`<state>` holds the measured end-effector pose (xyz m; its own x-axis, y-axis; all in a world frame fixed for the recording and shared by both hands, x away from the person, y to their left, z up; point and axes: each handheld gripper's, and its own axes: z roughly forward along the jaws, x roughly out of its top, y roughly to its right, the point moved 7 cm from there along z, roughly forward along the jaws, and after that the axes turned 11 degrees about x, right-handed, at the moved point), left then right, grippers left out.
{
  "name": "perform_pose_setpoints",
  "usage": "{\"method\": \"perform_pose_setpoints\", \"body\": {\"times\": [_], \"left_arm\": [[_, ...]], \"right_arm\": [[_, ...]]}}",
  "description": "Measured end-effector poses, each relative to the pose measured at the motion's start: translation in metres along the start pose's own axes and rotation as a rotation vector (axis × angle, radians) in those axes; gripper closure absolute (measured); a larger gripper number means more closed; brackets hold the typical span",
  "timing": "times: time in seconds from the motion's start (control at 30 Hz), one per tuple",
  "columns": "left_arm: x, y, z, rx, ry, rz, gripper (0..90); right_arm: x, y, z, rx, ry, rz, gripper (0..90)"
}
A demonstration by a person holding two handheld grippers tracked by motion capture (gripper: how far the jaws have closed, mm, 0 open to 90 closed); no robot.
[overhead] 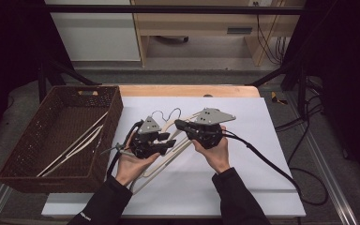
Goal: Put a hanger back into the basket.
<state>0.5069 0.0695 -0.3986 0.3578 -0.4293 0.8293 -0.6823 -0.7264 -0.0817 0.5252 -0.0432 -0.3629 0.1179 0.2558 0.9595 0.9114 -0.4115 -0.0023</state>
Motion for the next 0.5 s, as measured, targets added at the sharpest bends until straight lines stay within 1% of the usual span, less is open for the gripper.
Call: {"method": "perform_pose_setpoints", "body": {"times": [0.07,0.1,0.27,0.33,0.43,0.47,0.5], "left_arm": [[0.0,0.001,-0.001,-0.003,0.005,0.0,74.4],[0.001,0.004,-0.002,-0.014,0.01,-0.005,77.1],[0.001,0.01,-0.005,-0.026,0.021,-0.001,84.8],[0.002,0.013,-0.006,-0.011,0.029,0.013,85.0],[0.002,0.014,-0.007,-0.001,0.033,0.018,85.8],[0.002,0.014,-0.008,0.01,0.039,0.023,85.8],[0.001,0.013,-0.009,0.016,0.033,0.025,85.9]], "right_arm": [[0.0,-0.002,-0.002,0.005,0.006,0.002,89.4],[0.001,-0.002,-0.003,0.005,0.009,0.005,89.4],[0.001,-0.006,-0.008,0.004,0.018,0.0,89.1],[0.001,-0.007,-0.009,0.003,0.019,-0.006,88.8],[0.002,-0.009,-0.013,0.007,0.022,-0.004,87.3],[0.002,-0.009,-0.013,0.007,0.022,-0.004,87.3],[0.003,-0.011,-0.016,0.008,0.028,0.008,82.0]]}}
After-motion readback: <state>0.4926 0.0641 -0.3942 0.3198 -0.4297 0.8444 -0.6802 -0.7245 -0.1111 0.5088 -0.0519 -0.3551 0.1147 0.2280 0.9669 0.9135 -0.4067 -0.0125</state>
